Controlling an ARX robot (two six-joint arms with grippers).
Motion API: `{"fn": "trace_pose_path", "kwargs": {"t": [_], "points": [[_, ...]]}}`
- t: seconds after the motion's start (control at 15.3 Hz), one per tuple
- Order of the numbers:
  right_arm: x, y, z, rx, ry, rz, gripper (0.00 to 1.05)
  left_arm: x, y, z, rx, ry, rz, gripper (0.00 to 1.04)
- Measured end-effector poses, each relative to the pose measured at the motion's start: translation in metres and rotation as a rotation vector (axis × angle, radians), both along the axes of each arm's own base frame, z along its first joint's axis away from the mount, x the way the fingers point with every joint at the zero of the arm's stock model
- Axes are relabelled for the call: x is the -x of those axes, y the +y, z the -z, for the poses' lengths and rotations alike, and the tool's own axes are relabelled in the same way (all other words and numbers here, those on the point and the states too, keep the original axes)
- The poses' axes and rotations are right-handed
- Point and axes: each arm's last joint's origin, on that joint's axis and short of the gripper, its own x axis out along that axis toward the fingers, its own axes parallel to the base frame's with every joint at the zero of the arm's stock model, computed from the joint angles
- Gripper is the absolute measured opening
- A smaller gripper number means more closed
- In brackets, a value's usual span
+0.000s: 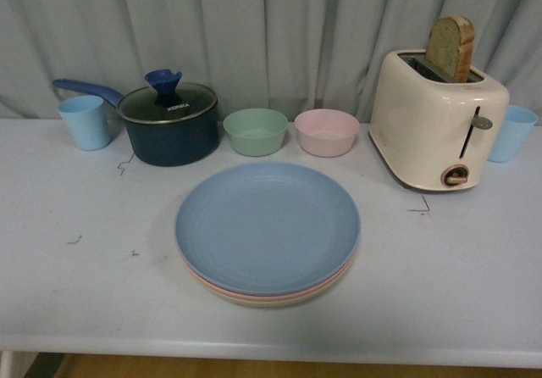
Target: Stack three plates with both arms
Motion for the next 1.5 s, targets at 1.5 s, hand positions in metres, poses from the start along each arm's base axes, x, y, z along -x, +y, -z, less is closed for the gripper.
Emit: {"fn": "trace_pose_path", "kwargs": {"t": [1.5], "points": [[0.037,0.000,0.000,0.000,-0.007,-0.004,0.02,0.000,0.000,0.000,0.000,0.000,0.000,0.98]]}}
